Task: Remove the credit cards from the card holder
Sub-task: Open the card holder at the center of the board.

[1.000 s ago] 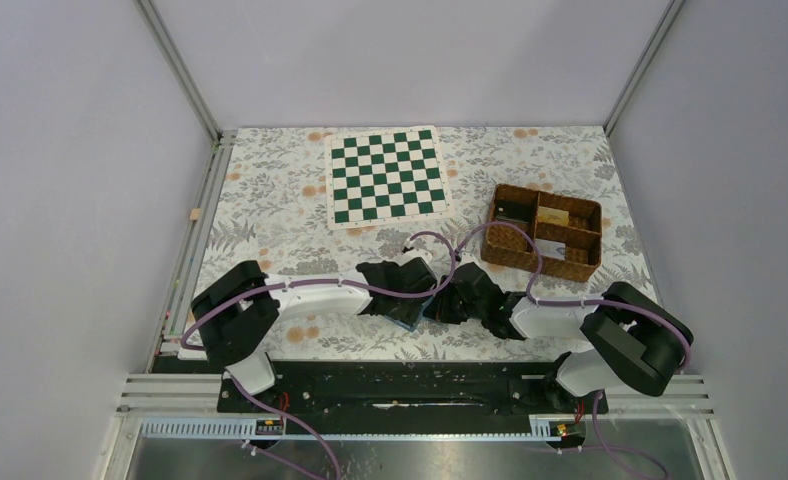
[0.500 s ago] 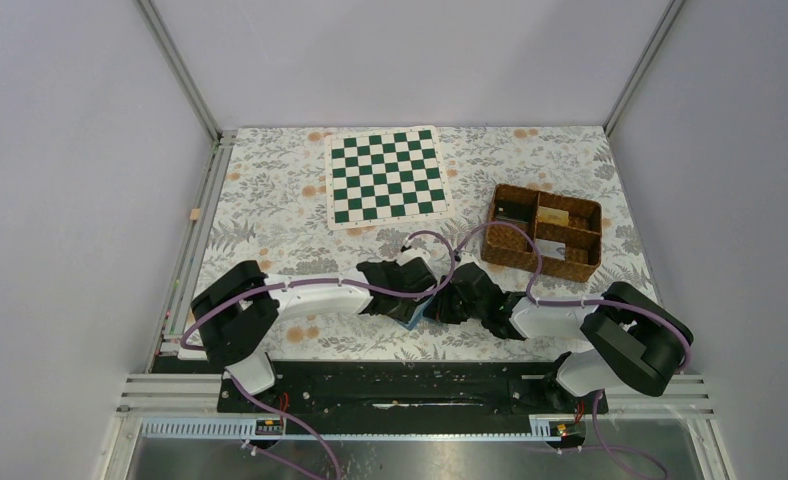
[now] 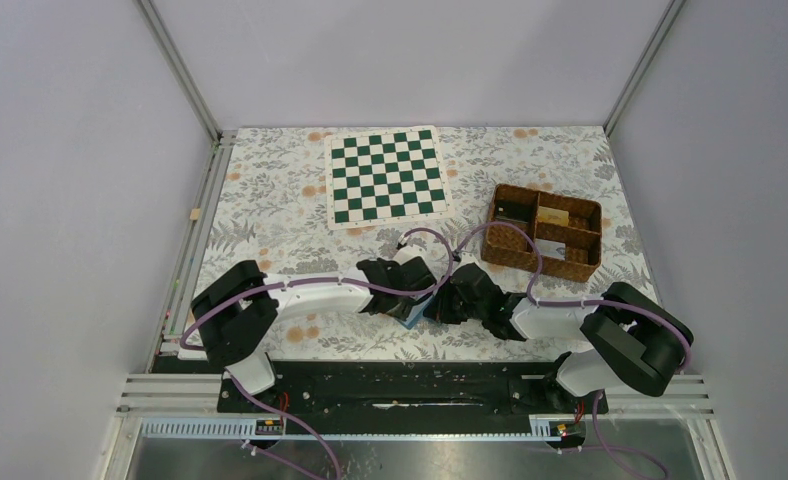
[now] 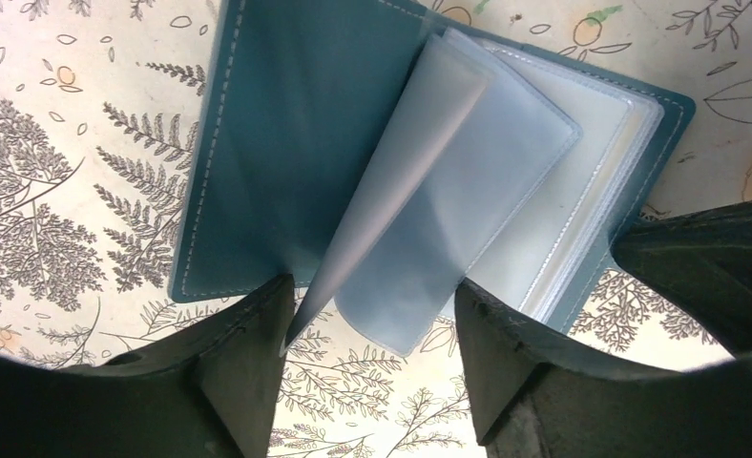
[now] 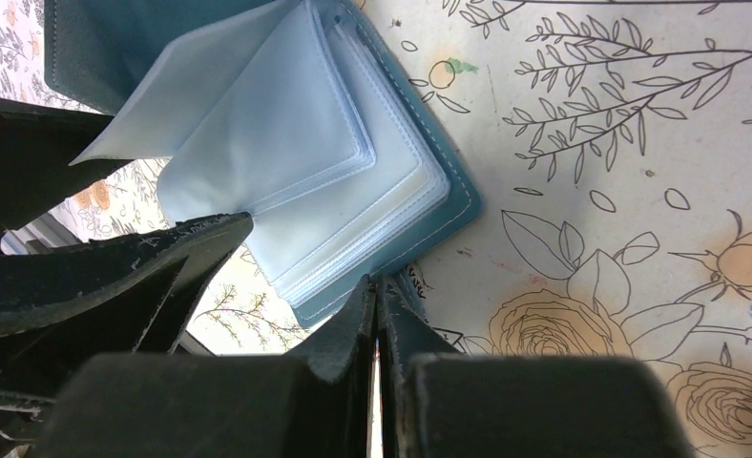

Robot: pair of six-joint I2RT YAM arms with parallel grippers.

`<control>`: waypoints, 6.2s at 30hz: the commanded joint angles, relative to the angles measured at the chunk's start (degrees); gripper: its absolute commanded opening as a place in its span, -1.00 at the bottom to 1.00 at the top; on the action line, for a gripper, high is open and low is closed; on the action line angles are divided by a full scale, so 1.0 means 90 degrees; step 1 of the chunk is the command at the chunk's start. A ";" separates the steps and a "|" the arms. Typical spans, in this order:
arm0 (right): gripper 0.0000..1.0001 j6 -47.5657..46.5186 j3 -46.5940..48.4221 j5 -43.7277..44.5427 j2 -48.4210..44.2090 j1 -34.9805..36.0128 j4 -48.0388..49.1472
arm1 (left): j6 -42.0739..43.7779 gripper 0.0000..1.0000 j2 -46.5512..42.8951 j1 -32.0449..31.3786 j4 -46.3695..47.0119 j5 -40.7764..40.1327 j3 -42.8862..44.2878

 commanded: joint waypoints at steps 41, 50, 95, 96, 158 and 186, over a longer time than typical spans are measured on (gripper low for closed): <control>-1.00 -0.0264 -0.0176 0.0258 -0.0030 -0.0031 -0.0155 | 0.0288 0.64 0.0151 0.0048 0.0627 0.0505 -0.0004; -1.00 -0.0284 -0.0205 0.0279 -0.0070 -0.0031 -0.0180 | 0.0242 0.37 0.0305 0.0056 0.0553 0.0377 -0.0018; -0.96 0.0624 0.0624 0.0001 -0.0116 -0.0032 -0.0185 | -0.1286 -0.56 -0.0747 0.0902 0.1589 0.3021 -0.1240; -0.97 0.0594 0.0644 0.0004 0.0000 -0.0038 -0.0188 | -0.1299 -0.56 -0.0753 0.0920 0.1604 0.3042 -0.1276; -0.16 0.1599 0.0220 -0.0611 0.0798 -0.0032 0.1596 | -0.1210 -0.56 -0.0960 0.1481 0.2354 0.3836 -0.1844; -0.14 0.2083 0.0099 -0.0733 0.1390 -0.0050 0.2953 | -0.0622 0.46 -0.1574 0.1584 0.1849 0.3445 -0.1849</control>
